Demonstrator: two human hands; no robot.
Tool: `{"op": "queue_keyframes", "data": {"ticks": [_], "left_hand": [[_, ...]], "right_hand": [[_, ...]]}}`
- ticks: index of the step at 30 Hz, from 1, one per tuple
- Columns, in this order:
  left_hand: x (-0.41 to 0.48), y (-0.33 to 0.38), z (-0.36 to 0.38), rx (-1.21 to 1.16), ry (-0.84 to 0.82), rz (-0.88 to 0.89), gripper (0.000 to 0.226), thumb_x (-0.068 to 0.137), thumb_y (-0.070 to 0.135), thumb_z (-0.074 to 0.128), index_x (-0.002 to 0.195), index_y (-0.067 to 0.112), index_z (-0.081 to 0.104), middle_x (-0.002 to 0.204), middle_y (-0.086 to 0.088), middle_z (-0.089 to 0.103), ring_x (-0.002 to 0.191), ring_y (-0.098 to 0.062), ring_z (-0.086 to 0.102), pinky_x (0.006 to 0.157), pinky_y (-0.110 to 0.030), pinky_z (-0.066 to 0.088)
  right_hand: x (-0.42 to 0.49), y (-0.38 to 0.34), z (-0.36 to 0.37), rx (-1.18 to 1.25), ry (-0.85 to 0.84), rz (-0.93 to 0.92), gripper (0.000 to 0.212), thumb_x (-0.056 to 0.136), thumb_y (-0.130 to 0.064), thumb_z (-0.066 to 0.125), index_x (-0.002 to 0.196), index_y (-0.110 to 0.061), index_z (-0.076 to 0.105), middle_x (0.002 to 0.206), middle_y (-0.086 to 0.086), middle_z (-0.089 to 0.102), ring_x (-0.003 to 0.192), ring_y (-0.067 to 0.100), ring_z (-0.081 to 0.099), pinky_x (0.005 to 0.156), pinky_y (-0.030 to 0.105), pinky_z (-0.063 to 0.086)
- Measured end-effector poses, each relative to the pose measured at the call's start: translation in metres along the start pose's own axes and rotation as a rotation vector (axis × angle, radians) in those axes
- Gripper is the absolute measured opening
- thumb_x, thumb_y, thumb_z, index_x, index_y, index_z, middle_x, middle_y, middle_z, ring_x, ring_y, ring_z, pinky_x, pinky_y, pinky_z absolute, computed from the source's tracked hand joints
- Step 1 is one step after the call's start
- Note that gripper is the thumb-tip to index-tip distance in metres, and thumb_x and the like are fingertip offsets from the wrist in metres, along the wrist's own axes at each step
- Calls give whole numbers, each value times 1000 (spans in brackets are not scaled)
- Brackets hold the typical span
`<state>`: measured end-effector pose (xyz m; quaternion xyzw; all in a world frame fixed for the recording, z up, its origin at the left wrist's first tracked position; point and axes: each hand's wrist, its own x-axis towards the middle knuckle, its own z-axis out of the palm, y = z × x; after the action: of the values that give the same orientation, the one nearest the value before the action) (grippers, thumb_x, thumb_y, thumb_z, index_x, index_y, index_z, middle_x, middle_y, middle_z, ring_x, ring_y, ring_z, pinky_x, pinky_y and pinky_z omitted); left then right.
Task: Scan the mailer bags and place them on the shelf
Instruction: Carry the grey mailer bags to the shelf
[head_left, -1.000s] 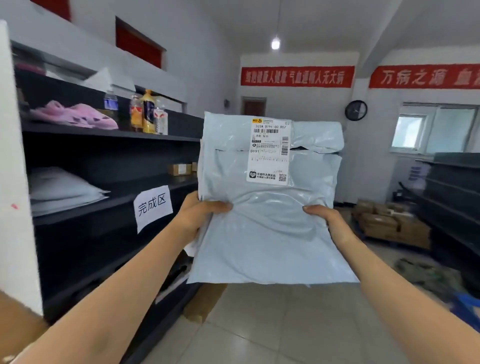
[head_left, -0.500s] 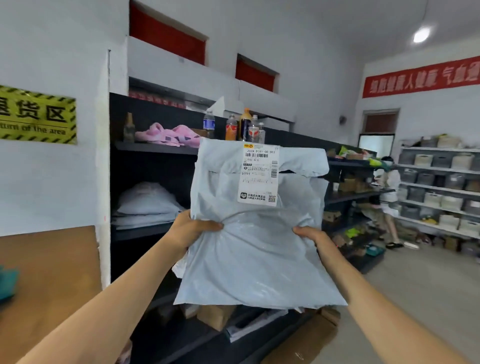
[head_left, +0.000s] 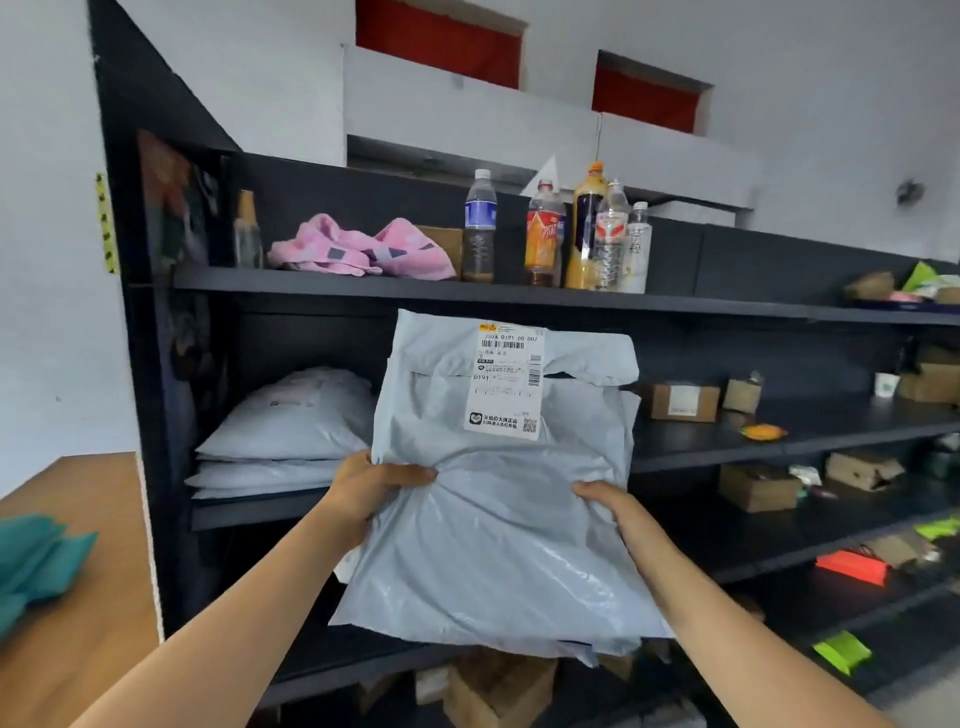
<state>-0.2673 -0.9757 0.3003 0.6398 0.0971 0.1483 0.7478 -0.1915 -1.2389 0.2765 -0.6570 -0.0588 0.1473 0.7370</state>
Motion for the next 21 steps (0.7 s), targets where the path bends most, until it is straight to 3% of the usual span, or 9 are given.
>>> {"op": "queue_keyframes", "data": {"ticks": [5,11,13,17,19,21], "left_hand": [[84,0,14,-2,128,-19,58,45,8,82,100,-2,67,92,-18,74,82,-34,71,67,-35,57],[177,6,-2,40,250,-76,55,57,11,86,107,-1,65,100,-18,72,88,-34,70,77,-41,57],[210,11,-9,46,275,-79,52,63,12,84,109,-1,63,100,-17,72,87,-34,70,76,-41,57],[268,12,-28,94,280,-168,52,67,21,84,111,1,63,103,-17,71,92,-35,68,85,-47,55],[293,9,-36,181,306,-173,53,69,19,82,114,-1,63,104,-19,70,95,-35,68,88,-46,54],[311,7,-38,331,314,-144,58,73,18,80,124,-1,58,115,-14,65,106,-30,63,92,-34,49]], "right_hand": [[114,-32,-10,-76,-187,-7,34,81,-35,67,108,-16,72,90,8,77,77,23,74,73,32,51],[226,-52,13,-77,-304,24,26,85,-31,65,102,-13,71,86,9,76,74,24,72,74,32,53],[259,-59,23,-57,-311,27,18,89,-26,61,92,-12,70,74,7,74,63,21,70,62,26,56],[325,-63,46,-6,-286,43,34,94,-21,54,69,-13,76,64,7,72,53,19,69,45,20,52],[350,-62,59,-13,-317,16,38,89,-29,62,55,-17,76,59,1,71,51,12,69,47,17,51],[369,-57,66,-55,-320,-15,27,62,-47,83,57,-23,74,56,-9,70,52,1,67,56,16,52]]}}
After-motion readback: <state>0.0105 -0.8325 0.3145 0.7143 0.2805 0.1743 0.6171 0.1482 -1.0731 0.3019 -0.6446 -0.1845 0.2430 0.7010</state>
